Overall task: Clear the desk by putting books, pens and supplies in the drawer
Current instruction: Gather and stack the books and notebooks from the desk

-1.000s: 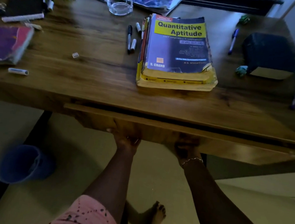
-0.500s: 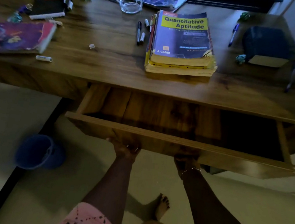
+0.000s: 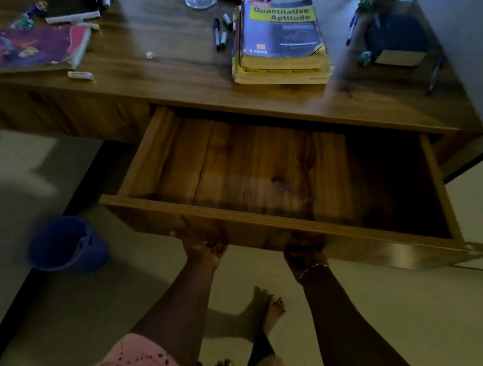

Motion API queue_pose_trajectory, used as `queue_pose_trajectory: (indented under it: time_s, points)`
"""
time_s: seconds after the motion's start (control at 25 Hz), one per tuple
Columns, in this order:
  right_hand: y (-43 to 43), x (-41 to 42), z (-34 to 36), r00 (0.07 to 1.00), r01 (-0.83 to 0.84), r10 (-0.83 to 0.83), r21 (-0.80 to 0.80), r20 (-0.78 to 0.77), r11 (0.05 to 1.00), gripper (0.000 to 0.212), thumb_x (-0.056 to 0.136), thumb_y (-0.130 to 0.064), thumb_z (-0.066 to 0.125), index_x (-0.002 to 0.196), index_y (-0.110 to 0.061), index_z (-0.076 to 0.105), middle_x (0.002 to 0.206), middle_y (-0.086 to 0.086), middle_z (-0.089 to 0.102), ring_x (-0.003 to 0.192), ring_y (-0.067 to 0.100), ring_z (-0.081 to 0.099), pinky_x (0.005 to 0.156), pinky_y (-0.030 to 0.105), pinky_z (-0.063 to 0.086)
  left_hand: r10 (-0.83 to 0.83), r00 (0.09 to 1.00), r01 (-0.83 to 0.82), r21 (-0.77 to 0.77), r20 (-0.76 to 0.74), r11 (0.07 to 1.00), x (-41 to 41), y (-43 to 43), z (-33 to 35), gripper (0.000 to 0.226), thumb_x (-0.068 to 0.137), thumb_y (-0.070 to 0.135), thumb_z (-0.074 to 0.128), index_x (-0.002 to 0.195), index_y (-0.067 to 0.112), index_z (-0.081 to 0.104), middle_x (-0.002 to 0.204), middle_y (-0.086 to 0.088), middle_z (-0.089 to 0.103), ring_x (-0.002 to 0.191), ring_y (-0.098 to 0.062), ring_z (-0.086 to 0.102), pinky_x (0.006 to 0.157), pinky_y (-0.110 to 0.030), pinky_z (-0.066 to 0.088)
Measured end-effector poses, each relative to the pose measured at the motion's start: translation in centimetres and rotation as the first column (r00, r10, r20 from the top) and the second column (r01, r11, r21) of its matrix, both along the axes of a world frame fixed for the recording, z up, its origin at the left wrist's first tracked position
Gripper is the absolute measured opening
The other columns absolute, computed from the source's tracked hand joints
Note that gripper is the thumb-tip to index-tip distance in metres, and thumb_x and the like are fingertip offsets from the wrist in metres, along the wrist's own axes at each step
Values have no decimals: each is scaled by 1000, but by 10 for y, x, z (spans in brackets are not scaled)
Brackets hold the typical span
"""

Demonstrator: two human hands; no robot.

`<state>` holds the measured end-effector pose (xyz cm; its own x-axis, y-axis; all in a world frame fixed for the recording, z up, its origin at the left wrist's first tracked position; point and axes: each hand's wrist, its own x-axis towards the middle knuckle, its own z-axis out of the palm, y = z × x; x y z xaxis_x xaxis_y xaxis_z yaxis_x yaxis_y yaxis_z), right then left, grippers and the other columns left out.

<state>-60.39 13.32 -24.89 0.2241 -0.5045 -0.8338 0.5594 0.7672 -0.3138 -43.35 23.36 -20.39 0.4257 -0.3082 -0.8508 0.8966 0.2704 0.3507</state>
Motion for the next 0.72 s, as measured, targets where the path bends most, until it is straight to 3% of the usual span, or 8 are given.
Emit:
queue_pose_trajectory:
  time_s: [0.08, 0.16, 0.32, 0.4, 0.48, 0.52, 0.6, 0.72]
  points:
    - [17, -9, 3, 994, 57, -57, 7, 93, 998, 28, 97, -6, 31, 89, -14, 57, 74, 7, 72, 67, 23, 69, 55, 30, 58, -19, 1000, 19, -11, 17, 1000, -10, 15, 6, 88, 83, 77, 12, 141, 14, 34, 146, -20, 35, 130, -38, 38, 106, -52, 35]
    - [35, -19, 0, 992, 58, -60, 21, 108, 998, 29, 99, -12, 29, 92, -16, 57, 65, 5, 73, 58, 21, 71, 50, 31, 58, -40, 999, 40, 5, 20, 999, -19, 33, 7, 90, 83, 77, 9, 142, 13, 33, 146, -19, 34, 132, -38, 37, 106, -51, 34]
    - [56, -33, 6, 999, -37, 38, -36, 25, 999, 27, 94, -6, 30, 88, -14, 55, 60, 3, 70, 50, 15, 68, 45, 25, 55, -52, 999, 51, 20, 16, 998, -28, 56, 10, 89, 83, 77, 10, 142, 14, 33, 147, -19, 33, 132, -37, 36, 107, -51, 33]
    - [64, -36, 11, 996, -93, 93, -125, -6, 988, 9, 82, -7, 46, 83, -15, 51, 55, 0, 68, 47, 13, 66, 42, 22, 52, -61, 998, 61, 21, 2, 998, -32, 63, 12, 89, 83, 77, 10, 140, 13, 35, 145, -19, 35, 130, -37, 38, 107, -51, 33]
    - [70, -36, 13, 991, -124, 115, -140, -69, 982, 12, 78, -15, 60, 83, -17, 50, 54, -2, 69, 55, 14, 68, 45, 23, 53, -70, 998, 70, 19, 4, 997, -35, 69, 13, 90, 84, 76, 9, 140, 12, 36, 145, -19, 35, 130, -36, 38, 108, -51, 33]
    - [72, -37, 9, 996, -84, 78, -142, -45, 986, 4, 87, -19, 52, 84, -18, 51, 55, -2, 69, 58, 15, 68, 46, 24, 54, -73, 997, 72, 19, 1, 997, -36, 72, 14, 90, 83, 76, 8, 141, 12, 35, 146, -19, 34, 132, -36, 36, 108, -50, 32]
    - [74, -39, 4, 999, -32, 30, -84, -16, 996, 28, 99, -21, 29, 81, -18, 51, 56, 0, 68, 54, 15, 68, 47, 24, 55, -72, 997, 72, 30, 4, 997, -39, 75, 14, 91, 83, 76, 6, 142, 13, 33, 148, -18, 31, 134, -36, 33, 108, -49, 30]
    - [82, -40, 10, 993, -94, 90, -48, -80, 994, 28, 100, -15, 30, 80, -14, 49, 72, 6, 57, 64, 18, 59, 53, 24, 53, -88, 996, 88, 54, -10, 995, -37, 76, 10, 89, 85, 75, 10, 145, 13, 27, 151, -18, 28, 138, -37, 29, 110, -50, 26]
